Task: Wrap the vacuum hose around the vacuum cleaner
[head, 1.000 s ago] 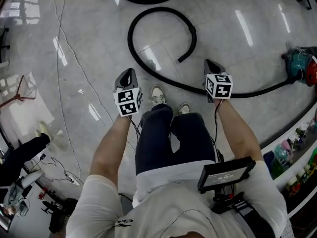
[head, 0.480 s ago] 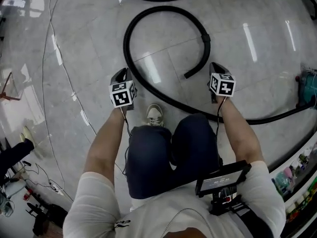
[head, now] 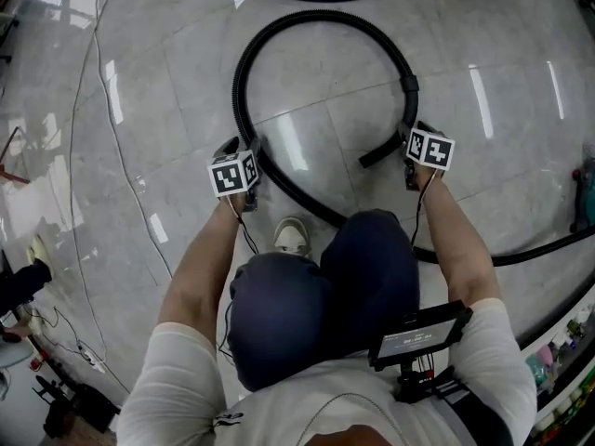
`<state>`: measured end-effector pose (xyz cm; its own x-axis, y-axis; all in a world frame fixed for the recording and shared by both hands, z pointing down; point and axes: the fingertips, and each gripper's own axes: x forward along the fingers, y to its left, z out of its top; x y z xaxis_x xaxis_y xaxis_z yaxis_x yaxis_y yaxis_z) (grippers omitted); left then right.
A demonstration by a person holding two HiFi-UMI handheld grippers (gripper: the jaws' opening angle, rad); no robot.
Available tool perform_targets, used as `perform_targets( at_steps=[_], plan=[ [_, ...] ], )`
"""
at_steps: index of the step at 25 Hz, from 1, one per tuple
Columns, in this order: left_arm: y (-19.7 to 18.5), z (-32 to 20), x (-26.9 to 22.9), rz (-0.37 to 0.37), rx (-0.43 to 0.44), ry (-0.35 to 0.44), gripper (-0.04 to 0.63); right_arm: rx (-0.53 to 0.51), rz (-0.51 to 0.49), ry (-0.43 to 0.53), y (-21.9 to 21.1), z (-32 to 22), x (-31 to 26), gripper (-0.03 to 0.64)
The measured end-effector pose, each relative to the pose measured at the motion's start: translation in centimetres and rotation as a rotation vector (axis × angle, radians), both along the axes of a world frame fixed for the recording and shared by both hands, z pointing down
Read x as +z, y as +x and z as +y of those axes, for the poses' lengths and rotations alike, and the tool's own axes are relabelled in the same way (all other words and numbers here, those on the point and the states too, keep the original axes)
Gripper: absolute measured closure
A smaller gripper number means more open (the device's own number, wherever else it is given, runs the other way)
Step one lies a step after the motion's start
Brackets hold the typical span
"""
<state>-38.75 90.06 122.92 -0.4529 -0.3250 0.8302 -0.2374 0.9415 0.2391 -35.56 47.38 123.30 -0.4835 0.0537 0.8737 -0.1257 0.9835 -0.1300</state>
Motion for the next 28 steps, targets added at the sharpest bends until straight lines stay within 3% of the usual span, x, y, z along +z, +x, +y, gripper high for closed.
perform_targets(
  at_steps=[4, 8, 13, 19, 23, 28],
  plan=[
    [0.5, -0.3, 2.2, 0.064, -0.012, 0.023, 0.359, 0.014, 0.061, 0.011, -0.5, 0.2, 2.1, 0.411],
    [0.0, -0.7, 3.4, 0.080, -0.008, -0.007, 0.354, 0.019, 0.122, 0.044, -0.6, -0.3, 3.3, 0.411],
    [0.4, 0.0, 4.9, 0.152, -0.043, -0.034, 0.354, 0.028, 0.154, 0.058, -0.9, -0.3, 3.9, 0.411],
    [0.1, 0.0, 5.7, 0.173, -0.072, -0.119, 0.356, 0.027, 0.177, 0.087, -0.8, -1.4, 3.6, 0.411],
    [0.1, 0.4, 5.8, 0.181, -0.091, -0.148, 0.359, -0.014, 0.153, 0.147, 0.1, -2.8, 2.8, 0.417],
    [-0.1, -0.2, 5.0, 0.140, -0.082, -0.110, 0.376, -0.025, 0.059, 0.235, 1.1, -5.7, 0.2, 0.426]
  ],
)
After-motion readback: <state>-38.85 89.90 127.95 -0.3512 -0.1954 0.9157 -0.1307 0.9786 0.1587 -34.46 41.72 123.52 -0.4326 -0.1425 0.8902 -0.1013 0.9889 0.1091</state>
